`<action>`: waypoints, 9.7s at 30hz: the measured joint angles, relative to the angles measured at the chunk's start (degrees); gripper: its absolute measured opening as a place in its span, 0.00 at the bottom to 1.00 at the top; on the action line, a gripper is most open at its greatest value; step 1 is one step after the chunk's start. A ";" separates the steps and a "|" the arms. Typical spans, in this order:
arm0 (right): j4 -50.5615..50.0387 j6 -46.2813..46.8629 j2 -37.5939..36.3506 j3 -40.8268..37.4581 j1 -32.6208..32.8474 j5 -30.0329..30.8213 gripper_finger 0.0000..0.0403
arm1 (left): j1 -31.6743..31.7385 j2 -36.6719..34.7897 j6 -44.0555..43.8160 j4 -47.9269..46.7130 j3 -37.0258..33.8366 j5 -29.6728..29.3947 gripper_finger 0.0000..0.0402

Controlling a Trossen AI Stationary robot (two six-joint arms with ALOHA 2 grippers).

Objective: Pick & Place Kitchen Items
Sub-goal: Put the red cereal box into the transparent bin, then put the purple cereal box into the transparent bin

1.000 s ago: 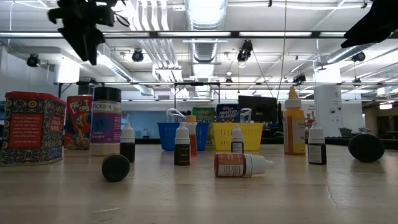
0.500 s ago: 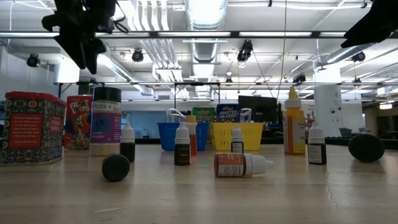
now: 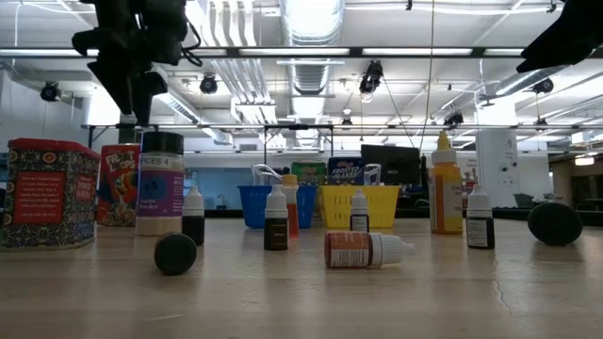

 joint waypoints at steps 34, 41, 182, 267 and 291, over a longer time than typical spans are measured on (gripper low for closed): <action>0.00 0.00 0.02 0.00 0.00 0.02 0.90 | -1.46 5.94 0.52 15.38 -16.04 -4.89 0.78; 0.00 -0.01 0.01 0.00 0.00 0.01 0.90 | -1.53 5.87 1.49 17.99 -17.77 -5.26 0.78; 0.01 -0.01 0.01 0.00 0.02 0.01 0.90 | -2.29 10.00 -14.36 14.52 26.41 -13.44 0.68; 0.02 -0.02 0.02 0.00 0.02 0.02 0.90 | -0.50 -0.97 -6.50 10.39 4.44 -14.93 0.81; 0.02 -0.02 0.02 -0.02 0.02 0.02 0.90 | 0.72 -1.36 -4.42 6.23 4.76 -22.17 0.80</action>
